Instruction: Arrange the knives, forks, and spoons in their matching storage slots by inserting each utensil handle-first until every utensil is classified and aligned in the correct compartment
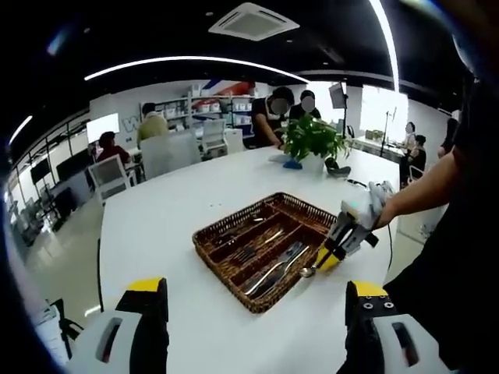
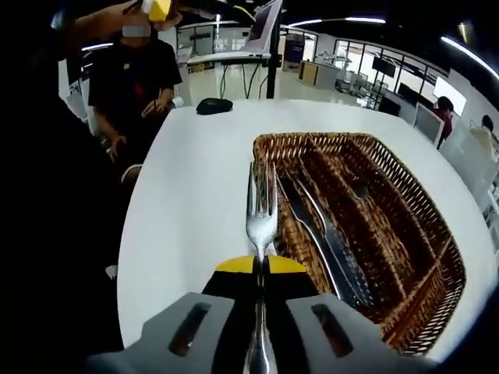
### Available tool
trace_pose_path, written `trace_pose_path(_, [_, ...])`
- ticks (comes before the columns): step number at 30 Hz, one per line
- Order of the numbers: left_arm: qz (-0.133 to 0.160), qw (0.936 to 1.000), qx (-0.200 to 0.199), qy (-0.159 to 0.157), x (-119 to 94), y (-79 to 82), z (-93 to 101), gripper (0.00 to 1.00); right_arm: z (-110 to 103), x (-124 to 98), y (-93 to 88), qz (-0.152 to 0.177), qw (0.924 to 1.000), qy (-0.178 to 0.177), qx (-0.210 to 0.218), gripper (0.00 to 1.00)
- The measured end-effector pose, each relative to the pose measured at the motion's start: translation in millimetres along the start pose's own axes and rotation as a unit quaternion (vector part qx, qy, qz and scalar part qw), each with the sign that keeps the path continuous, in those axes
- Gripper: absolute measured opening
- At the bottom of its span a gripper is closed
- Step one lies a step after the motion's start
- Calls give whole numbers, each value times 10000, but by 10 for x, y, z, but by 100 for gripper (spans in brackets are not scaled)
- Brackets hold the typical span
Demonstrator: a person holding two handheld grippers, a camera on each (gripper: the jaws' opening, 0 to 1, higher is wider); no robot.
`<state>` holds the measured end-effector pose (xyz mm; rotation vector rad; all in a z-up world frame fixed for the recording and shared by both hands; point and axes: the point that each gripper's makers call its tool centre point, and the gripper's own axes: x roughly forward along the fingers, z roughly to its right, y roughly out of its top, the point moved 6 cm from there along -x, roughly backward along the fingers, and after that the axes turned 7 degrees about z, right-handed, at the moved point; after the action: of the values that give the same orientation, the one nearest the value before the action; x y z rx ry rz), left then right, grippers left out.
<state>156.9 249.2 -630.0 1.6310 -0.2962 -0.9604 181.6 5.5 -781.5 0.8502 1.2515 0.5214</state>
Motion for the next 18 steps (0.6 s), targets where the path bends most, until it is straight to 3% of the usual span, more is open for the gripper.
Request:
trace_pose_path(4, [64,9998,-80,-163,89,48,25,98,69,-134,261,550,9980,-171,245,0])
trace_pose_path(7, [279,9973,-417,-544,271,104,185,96,139,-283,524,1158,9911,-325,562,0])
trace_pose_path(9, [271,9946,-603,-800,432,73,295,95,166,-358,663,1477,9859,-392,683,0])
trace_pose_path(14, [-135,9920,-57,-1254,775,15,572,93,202,-505,935,2064,9727,-481,945,0])
trace_pose_path(18, [-83,9880,-98,-1538,990,83,722,88,241,-614,1103,2369,9646,-487,1049,0])
